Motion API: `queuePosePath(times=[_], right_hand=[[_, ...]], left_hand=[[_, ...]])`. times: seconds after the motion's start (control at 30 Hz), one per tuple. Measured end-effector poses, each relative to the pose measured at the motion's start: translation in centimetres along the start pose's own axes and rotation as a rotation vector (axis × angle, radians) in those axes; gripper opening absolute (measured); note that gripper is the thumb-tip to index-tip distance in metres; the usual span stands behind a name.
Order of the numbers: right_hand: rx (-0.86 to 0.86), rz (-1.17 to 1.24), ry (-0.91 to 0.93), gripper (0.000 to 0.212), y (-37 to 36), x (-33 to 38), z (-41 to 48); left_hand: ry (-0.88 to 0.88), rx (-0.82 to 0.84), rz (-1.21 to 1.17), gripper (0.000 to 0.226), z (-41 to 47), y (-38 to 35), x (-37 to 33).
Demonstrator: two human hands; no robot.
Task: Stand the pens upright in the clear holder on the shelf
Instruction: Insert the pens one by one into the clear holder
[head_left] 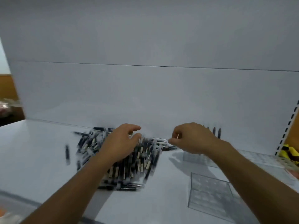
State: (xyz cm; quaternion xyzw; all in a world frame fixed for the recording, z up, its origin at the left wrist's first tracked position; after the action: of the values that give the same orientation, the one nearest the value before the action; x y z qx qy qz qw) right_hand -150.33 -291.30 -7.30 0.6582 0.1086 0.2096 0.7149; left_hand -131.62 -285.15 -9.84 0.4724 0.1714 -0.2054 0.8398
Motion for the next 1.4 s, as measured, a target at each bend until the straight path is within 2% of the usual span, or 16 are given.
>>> queuePosePath(times=[0.17, 0.3, 0.4, 0.5, 0.57, 0.67, 0.87, 0.93, 0.97, 1.0, 1.1, 1.27, 1.4], right_hand=[[0.157, -0.106, 0.127, 0.023, -4.7, 7.8, 0.2], [0.184, -0.182, 0.116, 0.019, -6.7, 9.0, 0.0], [0.199, -0.178, 0.091, 0.013, -7.7, 8.8, 0.0], [0.179, -0.137, 0.064, 0.015, -8.0, 8.6, -0.2], [0.143, -0.118, 0.051, 0.011, -8.0, 8.6, -0.3], [0.1, -0.071, 0.042, 0.013, -8.1, 8.5, -0.3], [-0.105, 0.218, 0.002, 0.007, -5.7, 8.4, -1.0], [-0.146, 0.352, 0.026, 0.004, -5.2, 8.9, -1.3], [-0.145, 0.429, 0.039, 0.004, -5.2, 9.1, -1.5], [-0.141, 0.508, 0.045, 0.007, -5.4, 9.3, -1.7], [-0.11, 0.764, 0.039, 0.009, -6.3, 9.3, -2.3], [0.086, 1.126, -0.021, 0.016, -9.3, 9.2, -2.5], [0.13, 1.201, -0.037, 0.029, -10.1, 9.3, -2.1]], left_hand=[[0.212, -0.079, 0.15, 0.036, -4.2, 5.2, 6.0], [0.322, -0.11, 0.243, 0.035, -7.0, 7.7, 10.5], [0.461, -0.139, 0.282, 0.044, -9.2, 9.2, 13.9], [0.56, -0.084, 0.266, 0.038, -10.2, 9.3, 16.2], [0.577, -0.037, 0.275, 0.028, -10.1, 9.0, 16.5], [0.587, 0.032, 0.311, 0.028, -9.5, 8.5, 16.6], [0.651, 0.149, 0.423, 0.038, -8.6, 8.5, 17.4], [0.67, 0.202, 0.416, 0.03, -8.3, 8.3, 17.5], [0.673, 0.217, 0.42, 0.018, -8.1, 8.3, 17.6], [0.668, 0.226, 0.438, 0.009, -7.9, 8.4, 17.5], [0.676, 0.25, 0.48, 0.021, -7.7, 8.5, 17.4], [0.686, 0.336, 0.527, 0.022, -8.0, 8.6, 17.7], [0.741, 0.35, 0.467, 0.02, -8.7, 9.0, 18.2]])
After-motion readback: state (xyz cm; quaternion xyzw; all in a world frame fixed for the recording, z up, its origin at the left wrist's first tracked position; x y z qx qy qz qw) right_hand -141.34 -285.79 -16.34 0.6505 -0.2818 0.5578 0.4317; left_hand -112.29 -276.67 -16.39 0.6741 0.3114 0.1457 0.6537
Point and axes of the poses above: each hand's wrist, its own z-axis towards the middle knuckle, its own y-axis out of the back of the hand, x = y × z, the point moved 9 cm from there along z, towards the middle knuckle, and after that the axes turned 9 degrees about -y, right-handed, at the moved point
